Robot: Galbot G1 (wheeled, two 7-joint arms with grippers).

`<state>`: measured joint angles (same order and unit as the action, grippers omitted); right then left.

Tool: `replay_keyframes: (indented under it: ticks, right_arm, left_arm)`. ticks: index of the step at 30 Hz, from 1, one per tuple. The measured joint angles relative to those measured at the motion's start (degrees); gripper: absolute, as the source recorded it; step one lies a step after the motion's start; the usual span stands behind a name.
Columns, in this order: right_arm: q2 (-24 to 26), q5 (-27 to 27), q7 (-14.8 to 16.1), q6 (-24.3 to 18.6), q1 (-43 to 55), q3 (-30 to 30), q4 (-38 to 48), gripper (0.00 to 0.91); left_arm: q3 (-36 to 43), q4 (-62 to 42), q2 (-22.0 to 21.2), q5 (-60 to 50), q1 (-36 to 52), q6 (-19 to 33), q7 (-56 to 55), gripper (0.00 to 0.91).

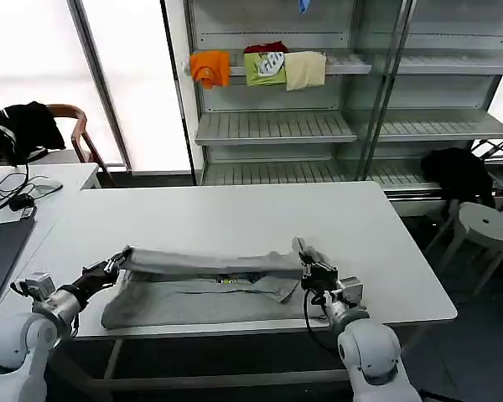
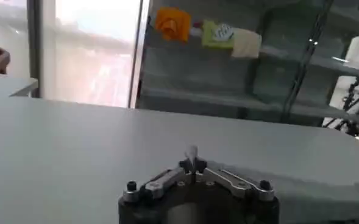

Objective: Fold and organize the clothes.

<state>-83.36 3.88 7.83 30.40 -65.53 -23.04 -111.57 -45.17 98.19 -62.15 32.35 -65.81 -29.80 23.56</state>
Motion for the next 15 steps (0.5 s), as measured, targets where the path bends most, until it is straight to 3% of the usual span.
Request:
replay_keyframes:
  ticks: [1,2,3,15]
  right_arm:
    - [-0.01,-0.20,-0.01,-0.06,-0.21,0.06,0.00,0.020]
    - [-0.05,-0.48,-0.10,-0.06,-0.41,0.11,0.00,0.907]
    - [-0.09,-0.68,-0.20,-0.06,-0.58,0.12,0.00,0.907]
    - [0.89,-8.27,-3.65,0.96,-3.12,-1.18,0.14,0.907]
  left_arm:
    - [0.10,0.00,-0.12,-0.52,-0.22,0.08,0.01,0.020]
    - [0.20,0.00,-0.25,-1.05,-0.40,0.18,0.04,0.443]
    - [0.30,-0.01,-0.41,-1.65,-0.57,0.21,0.04,0.907]
    - [0.24,0.49,-1.41,-7.34,-2.68,1.57,-1.42,0.907]
